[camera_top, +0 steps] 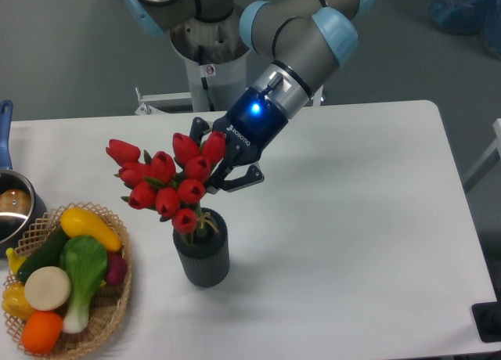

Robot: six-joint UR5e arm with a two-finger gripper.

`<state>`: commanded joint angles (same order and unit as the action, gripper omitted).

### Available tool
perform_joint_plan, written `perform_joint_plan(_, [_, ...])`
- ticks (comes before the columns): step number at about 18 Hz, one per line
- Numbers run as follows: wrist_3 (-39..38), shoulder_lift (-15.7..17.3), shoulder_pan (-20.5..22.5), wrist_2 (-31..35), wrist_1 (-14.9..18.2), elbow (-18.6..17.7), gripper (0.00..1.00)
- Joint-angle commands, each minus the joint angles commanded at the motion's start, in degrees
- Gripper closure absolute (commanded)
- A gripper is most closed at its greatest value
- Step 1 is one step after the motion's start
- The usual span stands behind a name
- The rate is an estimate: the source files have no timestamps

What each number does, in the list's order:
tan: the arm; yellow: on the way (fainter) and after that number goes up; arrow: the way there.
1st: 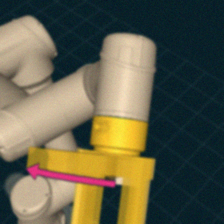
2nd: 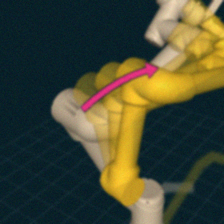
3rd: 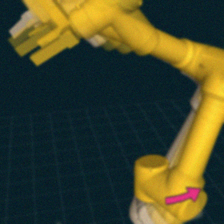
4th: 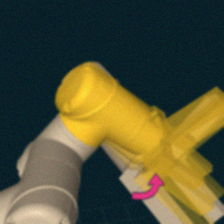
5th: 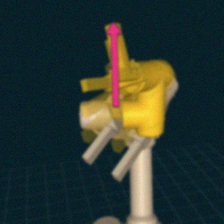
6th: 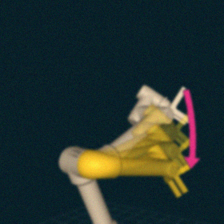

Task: Pick up the flowers from the vase
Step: 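Lift the gripped tulips up out of the grey vase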

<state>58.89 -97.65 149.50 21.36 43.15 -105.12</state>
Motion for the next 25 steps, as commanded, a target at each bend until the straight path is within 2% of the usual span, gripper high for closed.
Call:
perform_joint_plan(3, [-1.48,1.32,0.96,-0.09,0.09,0.88,0.70])
perform_joint_plan(8, [-8.78,1.50,0.79,-0.09,0.09,5.53,0.70])
perform_joint_plan(13, [-11.60,2.90,1.23,-0.09,0.09,8.00,0.70])
perform_joint_plan(15, [-11.69,3.34,2.28,0.09,0.09,8.26,0.70])
perform_joint_plan(18, [-10.90,3.87,6.05,0.61,0.09,9.14,0.70])
perform_joint_plan(22, [-8.28,2.91,10.19,1.49,0.17,9.32,0.71])
perform_joint_plan(25, [-5.54,2.64,12.91,7.27,0.26,9.76,0.71])
